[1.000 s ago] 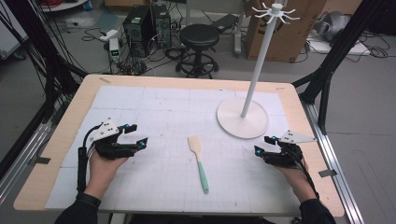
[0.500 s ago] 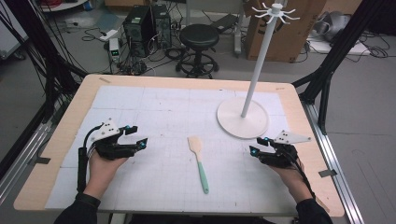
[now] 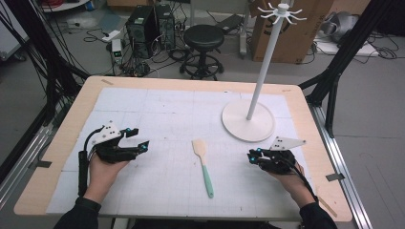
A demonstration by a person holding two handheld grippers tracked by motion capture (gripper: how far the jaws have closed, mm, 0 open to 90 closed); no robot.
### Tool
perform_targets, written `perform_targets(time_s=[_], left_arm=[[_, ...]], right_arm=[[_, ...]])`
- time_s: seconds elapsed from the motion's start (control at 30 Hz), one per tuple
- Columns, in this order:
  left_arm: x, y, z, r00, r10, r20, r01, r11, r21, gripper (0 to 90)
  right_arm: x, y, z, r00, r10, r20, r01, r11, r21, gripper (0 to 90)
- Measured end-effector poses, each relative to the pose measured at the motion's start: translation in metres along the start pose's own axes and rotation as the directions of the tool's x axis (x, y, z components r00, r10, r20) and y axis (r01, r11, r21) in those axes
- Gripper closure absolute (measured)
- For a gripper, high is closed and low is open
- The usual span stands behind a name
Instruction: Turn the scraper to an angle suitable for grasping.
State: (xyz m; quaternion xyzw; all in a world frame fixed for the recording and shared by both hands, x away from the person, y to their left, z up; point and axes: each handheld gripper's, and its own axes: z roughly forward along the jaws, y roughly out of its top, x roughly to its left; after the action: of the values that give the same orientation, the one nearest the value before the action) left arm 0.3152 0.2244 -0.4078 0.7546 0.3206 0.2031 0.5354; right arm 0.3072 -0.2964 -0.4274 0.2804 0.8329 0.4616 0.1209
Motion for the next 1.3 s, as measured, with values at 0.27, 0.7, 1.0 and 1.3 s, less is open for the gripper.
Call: perform_targets(time_s=[0.27, 0.7, 1.0, 1.3], left_arm=[[0.004, 0.0, -0.006, 0.9997, -0.009, -0.023, 0.009, 0.9998, -0.017, 34.0], [0.011, -0.003, -0.015, 0.9979, -0.041, -0.051, 0.037, 0.9972, -0.065, 33.9], [0.016, -0.004, -0.02, 0.9953, -0.071, -0.066, 0.064, 0.9932, -0.097, 33.9], [0.021, -0.006, -0.024, 0.9918, -0.104, -0.075, 0.094, 0.9879, -0.123, 34.1]], right_arm=[[0.016, 0.011, 0.026, 0.9889, -0.04, -0.143, 0.049, 0.997, 0.066, 89.7], [0.06, 0.025, 0.075, 0.9313, -0.158, -0.328, 0.225, 0.958, 0.177, 89.8], [0.08, 0.04, 0.1, 0.9119, -0.193, -0.362, 0.266, 0.95, 0.164, 89.8], [0.099, 0.059, 0.131, 0.8922, -0.232, -0.387, 0.31, 0.939, 0.151, 89.8]])
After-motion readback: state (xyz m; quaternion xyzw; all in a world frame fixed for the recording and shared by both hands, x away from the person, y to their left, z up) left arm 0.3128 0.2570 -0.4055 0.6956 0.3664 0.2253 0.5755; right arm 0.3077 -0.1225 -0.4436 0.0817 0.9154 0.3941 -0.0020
